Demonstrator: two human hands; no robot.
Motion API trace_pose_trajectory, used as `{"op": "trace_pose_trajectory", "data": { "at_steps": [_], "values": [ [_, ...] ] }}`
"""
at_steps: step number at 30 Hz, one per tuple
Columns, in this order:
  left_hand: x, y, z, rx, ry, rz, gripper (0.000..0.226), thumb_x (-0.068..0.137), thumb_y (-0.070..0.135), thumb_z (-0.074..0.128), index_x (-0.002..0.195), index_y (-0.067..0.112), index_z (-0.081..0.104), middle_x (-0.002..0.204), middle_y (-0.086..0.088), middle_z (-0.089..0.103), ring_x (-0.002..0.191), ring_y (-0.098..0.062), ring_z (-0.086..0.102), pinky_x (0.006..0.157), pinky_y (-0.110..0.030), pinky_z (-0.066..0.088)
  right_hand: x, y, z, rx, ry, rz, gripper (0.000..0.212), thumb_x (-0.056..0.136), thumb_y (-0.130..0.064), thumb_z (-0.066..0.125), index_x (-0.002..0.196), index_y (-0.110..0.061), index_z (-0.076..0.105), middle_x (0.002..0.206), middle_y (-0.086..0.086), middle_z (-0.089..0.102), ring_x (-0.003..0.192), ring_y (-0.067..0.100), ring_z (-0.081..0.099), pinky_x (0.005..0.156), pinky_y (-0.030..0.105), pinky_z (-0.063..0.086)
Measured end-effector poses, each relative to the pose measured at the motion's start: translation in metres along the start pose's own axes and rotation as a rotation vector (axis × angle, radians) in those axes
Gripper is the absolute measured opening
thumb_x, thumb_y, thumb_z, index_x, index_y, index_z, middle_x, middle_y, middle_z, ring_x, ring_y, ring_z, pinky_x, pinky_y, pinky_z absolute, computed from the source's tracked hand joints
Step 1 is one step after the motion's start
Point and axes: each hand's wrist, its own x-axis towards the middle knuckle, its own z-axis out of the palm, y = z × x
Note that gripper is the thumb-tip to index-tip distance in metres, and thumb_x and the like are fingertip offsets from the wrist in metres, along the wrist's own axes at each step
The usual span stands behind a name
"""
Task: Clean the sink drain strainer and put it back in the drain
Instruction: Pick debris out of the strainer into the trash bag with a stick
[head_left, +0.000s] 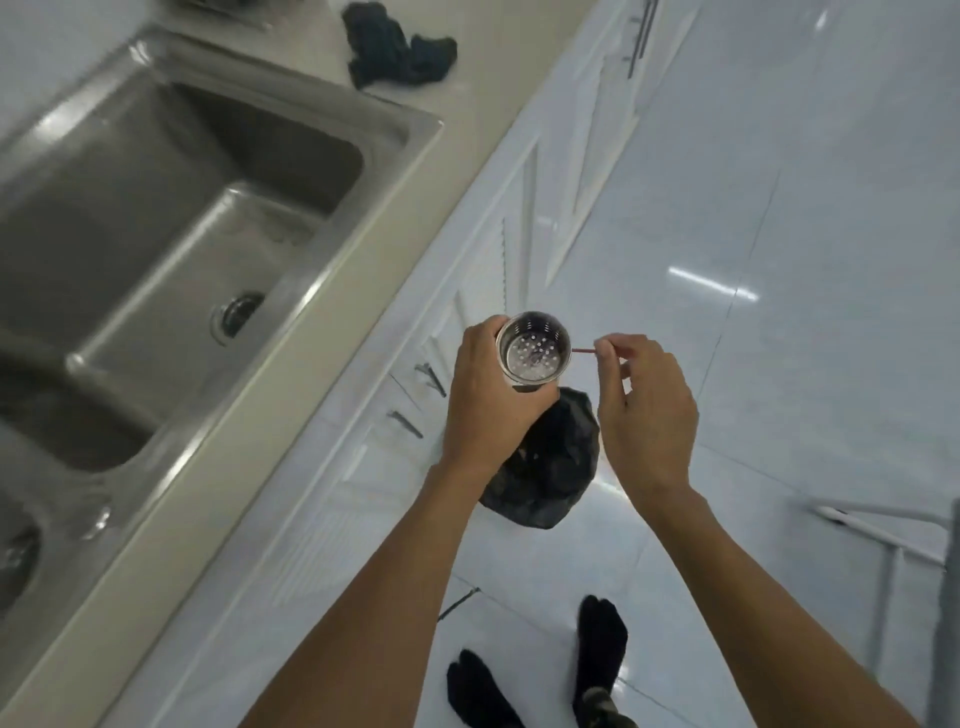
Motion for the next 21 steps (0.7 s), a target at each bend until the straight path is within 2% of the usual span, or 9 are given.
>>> {"op": "trace_pose_trajectory", "data": {
  "at_steps": [6, 10, 13, 16, 19, 21],
  "values": [
    [0.025, 0.091, -0.08, -0.107, 0.161, 0.065, 0.08, 0.065, 0.042, 0.09, 0.13, 0.027, 0.045, 0.125, 0.011, 0.054, 0.113, -0.007, 0.055, 0.088, -0.024, 0.055, 0.045, -0.101, -0.061, 0.078, 0.192, -0.135, 0.027, 0.107, -0.041, 0.042, 0.108, -0.024, 0.062, 0.104, -0.009, 0.064, 0.085, 0.011, 0.059, 0.065, 0.022, 0.037],
    [0.052, 0.118, -0.154, -0.086, 0.291, 0.075, 0.079, 0.063, 0.042, 0.088, 0.128, 0.027, 0.044, 0.122, 0.011, 0.052, 0.109, -0.008, 0.056, 0.085, -0.022, 0.052, 0.065, -0.185, -0.07, 0.21, 0.215, -0.218, 0.028, 0.107, -0.04, 0.041, 0.108, -0.024, 0.063, 0.103, -0.011, 0.065, 0.087, 0.011, 0.059, 0.069, 0.024, 0.042],
    [0.06, 0.097, -0.211, 0.017, 0.342, 0.015, 0.09, 0.064, 0.04, 0.085, 0.14, 0.025, 0.038, 0.133, 0.006, 0.047, 0.12, -0.013, 0.051, 0.093, -0.025, 0.048, 0.063, -0.241, -0.055, 0.344, 0.088, -0.272, 0.027, 0.108, -0.044, 0.038, 0.109, -0.033, 0.063, 0.101, -0.02, 0.066, 0.086, 0.006, 0.06, 0.07, 0.021, 0.044],
    [0.056, 0.052, -0.26, 0.141, 0.334, -0.129, 0.097, 0.067, 0.04, 0.083, 0.147, 0.027, 0.029, 0.141, -0.001, 0.042, 0.129, -0.023, 0.047, 0.103, -0.04, 0.046, 0.055, -0.271, -0.026, 0.469, -0.103, -0.323, 0.028, 0.108, -0.043, 0.039, 0.111, -0.032, 0.065, 0.098, -0.02, 0.069, 0.079, 0.002, 0.062, 0.065, 0.018, 0.041],
    [0.053, -0.003, -0.297, 0.269, 0.273, -0.349, 0.097, 0.066, 0.042, 0.086, 0.144, 0.024, 0.033, 0.132, -0.008, 0.042, 0.119, -0.031, 0.052, 0.098, -0.041, 0.046, 0.052, -0.285, 0.009, 0.517, -0.251, -0.348, 0.02, 0.107, -0.038, 0.047, 0.113, -0.03, 0.065, 0.098, -0.02, 0.071, 0.084, -0.002, 0.064, 0.067, 0.008, 0.041],
    [0.054, -0.039, -0.311, 0.354, 0.181, -0.469, 0.085, 0.066, 0.04, 0.087, 0.135, 0.019, 0.041, 0.128, -0.01, 0.041, 0.113, -0.035, 0.056, 0.094, -0.04, 0.047, 0.053, -0.291, 0.034, 0.515, -0.318, -0.366, 0.013, 0.104, -0.031, 0.054, 0.113, -0.029, 0.064, 0.095, -0.02, 0.07, 0.086, -0.006, 0.063, 0.068, 0.005, 0.041]
  ]
}}
